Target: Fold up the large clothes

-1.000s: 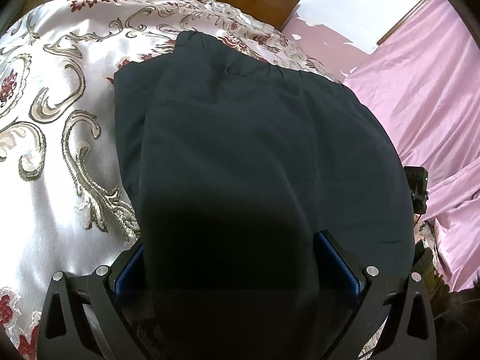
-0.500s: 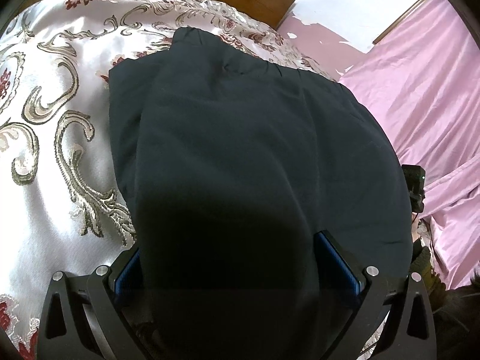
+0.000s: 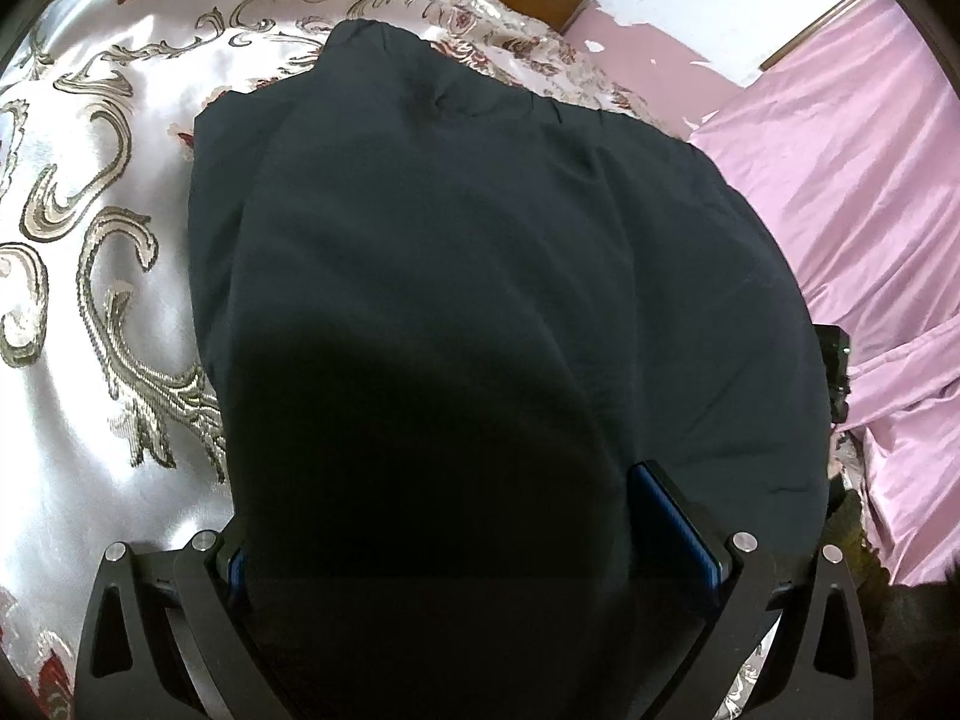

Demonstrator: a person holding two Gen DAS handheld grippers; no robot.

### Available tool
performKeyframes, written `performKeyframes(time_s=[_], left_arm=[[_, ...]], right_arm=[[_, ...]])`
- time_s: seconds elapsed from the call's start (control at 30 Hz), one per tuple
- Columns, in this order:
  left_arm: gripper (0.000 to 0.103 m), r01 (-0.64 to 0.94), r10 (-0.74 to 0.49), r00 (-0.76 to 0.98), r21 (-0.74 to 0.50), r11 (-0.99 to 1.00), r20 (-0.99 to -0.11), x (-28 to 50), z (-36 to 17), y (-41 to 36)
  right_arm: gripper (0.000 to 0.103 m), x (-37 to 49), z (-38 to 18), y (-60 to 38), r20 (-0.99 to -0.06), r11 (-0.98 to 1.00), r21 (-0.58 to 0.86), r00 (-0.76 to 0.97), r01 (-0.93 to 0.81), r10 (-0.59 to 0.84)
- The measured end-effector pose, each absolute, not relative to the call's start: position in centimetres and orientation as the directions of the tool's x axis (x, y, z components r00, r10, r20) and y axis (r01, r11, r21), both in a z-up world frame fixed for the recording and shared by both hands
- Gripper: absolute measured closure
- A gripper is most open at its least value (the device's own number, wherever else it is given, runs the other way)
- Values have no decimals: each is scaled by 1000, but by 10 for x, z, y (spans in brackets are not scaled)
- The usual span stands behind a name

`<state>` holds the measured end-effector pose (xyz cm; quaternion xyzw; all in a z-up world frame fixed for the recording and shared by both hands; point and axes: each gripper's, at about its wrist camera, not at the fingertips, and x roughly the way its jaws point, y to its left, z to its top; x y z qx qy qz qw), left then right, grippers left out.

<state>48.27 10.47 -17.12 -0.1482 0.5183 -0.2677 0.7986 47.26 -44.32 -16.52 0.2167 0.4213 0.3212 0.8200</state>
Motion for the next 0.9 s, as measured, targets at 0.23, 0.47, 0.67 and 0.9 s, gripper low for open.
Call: performKeyframes(time_s=[0.23,0.47,0.67,0.9], left_arm=[[44,161,-513,408,-494,854,-755,467,-156,101],[76,175,-341,500,-292,940,-796,443,-118,70],[81,158,-279,522,-230,960,-806,421,-92,62],[83,175,-272,528,-210,962,-805,379,-51,66]], right_arm=[[37,455,-164,-436,-582,752,608,502,-255,640],[63,443,-140,-415,-670,848,498,540,-181,509],[82,427,-105,-396,-698,895,414,573,-166,429],[92,404,-56,-379,-647,887,404,616,-224,450]])
